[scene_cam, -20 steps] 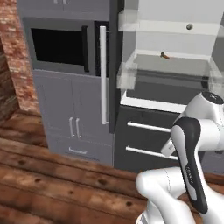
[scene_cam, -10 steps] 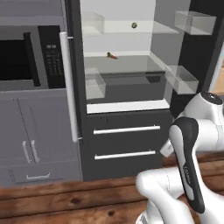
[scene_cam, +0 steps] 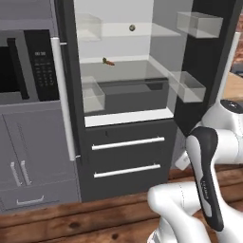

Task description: Pick the egg and butter from the fridge and place them by the bowl for mixing.

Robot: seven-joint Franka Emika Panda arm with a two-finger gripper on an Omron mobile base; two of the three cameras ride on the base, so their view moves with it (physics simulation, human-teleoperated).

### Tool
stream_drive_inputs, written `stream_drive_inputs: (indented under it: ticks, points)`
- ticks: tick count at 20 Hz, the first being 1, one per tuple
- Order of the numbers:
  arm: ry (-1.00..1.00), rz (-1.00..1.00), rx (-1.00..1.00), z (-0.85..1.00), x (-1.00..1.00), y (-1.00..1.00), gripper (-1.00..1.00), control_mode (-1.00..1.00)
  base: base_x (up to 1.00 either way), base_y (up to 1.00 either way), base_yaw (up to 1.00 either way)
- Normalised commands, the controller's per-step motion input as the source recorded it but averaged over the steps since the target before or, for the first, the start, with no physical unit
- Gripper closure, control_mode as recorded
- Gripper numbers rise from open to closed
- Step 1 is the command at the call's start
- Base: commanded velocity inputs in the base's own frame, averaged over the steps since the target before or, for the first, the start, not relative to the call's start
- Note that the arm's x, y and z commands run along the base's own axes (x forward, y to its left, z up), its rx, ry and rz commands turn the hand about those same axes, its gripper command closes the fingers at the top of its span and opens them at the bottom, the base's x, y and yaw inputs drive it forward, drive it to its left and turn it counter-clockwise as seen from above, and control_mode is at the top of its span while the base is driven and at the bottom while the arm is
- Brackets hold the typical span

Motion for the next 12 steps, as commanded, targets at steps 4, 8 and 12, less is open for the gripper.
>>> stream_drive_inputs:
  ticks: [4,8,12]
  points:
    - [0.00,0.00,0.00,0.00,0.00,0.00,-1.00,1.00,0.23,0.11,-0.35]
    - [0.00,0.00,0.00,0.00,0.00,0.00,-1.00,1.00,0.18,0.00,0.00]
    - [0.00,0.00,0.00,0.00,0.00,0.00,-1.00,1.00,0.95,0.09,0.00]
